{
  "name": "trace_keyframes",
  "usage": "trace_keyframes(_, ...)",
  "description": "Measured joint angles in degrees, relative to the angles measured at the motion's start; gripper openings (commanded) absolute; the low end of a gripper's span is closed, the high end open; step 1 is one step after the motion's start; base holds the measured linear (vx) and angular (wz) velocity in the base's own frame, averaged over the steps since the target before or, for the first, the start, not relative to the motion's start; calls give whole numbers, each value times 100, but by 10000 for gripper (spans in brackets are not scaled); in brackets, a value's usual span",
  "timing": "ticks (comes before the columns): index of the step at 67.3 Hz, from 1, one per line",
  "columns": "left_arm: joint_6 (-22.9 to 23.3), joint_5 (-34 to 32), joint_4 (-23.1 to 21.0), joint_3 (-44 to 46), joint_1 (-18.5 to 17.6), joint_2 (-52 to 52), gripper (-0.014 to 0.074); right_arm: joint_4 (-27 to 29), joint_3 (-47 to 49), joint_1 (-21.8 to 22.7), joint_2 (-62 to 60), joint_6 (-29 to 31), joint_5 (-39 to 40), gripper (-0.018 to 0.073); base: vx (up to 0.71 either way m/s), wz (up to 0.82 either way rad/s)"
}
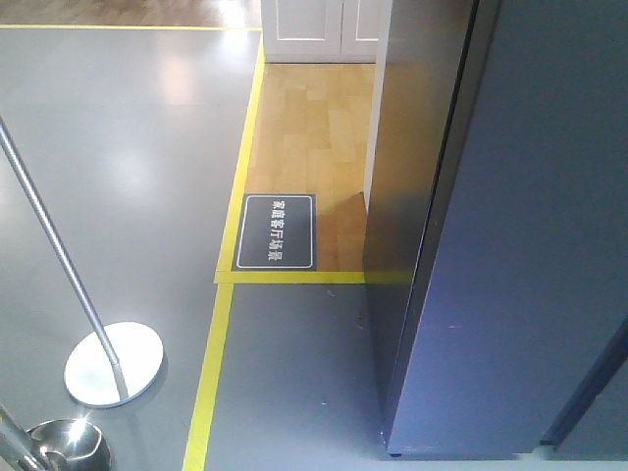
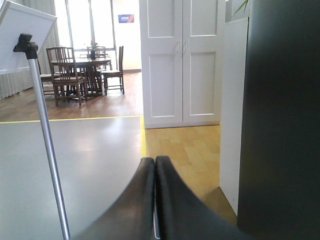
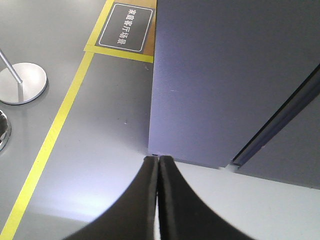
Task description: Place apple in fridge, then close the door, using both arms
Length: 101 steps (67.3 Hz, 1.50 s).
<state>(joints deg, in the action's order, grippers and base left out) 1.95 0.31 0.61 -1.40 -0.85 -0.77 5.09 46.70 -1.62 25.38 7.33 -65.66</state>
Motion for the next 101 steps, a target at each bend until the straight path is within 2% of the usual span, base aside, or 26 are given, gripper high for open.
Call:
trace_keyframes(24, -5, 0, 0, 0, 0, 0, -6, 0, -22, 0, -2, 0, 14, -3, 0, 0)
trace_keyframes(35, -5, 0, 0, 0, 0, 0, -6, 0, -607, -7, -343, 0, 394, -3, 0, 0)
trace_keyframes(42, -5, 0, 0, 0, 0, 0, -6, -10, -1308, -7, -723, 5, 1506, -3, 0, 0)
trace_keyframes(59, -5, 0, 0, 0, 0, 0, -6, 61, -3363, -7, -1701, 5, 5147, -3, 0, 0)
trace_keyframes(71, -5, 0, 0, 0, 0, 0, -6, 157, -4493, -7, -2220, 5, 6476, -3, 0, 0)
trace_keyframes(78, -5, 0, 0, 0, 0, 0, -6, 176, -4796, -7, -2499, 5, 6629, -3, 0, 0)
trace_keyframes(101, -11, 7, 0, 0, 0, 0, -6, 176, -4830, -7, -2597, 5, 6459, -3, 0, 0)
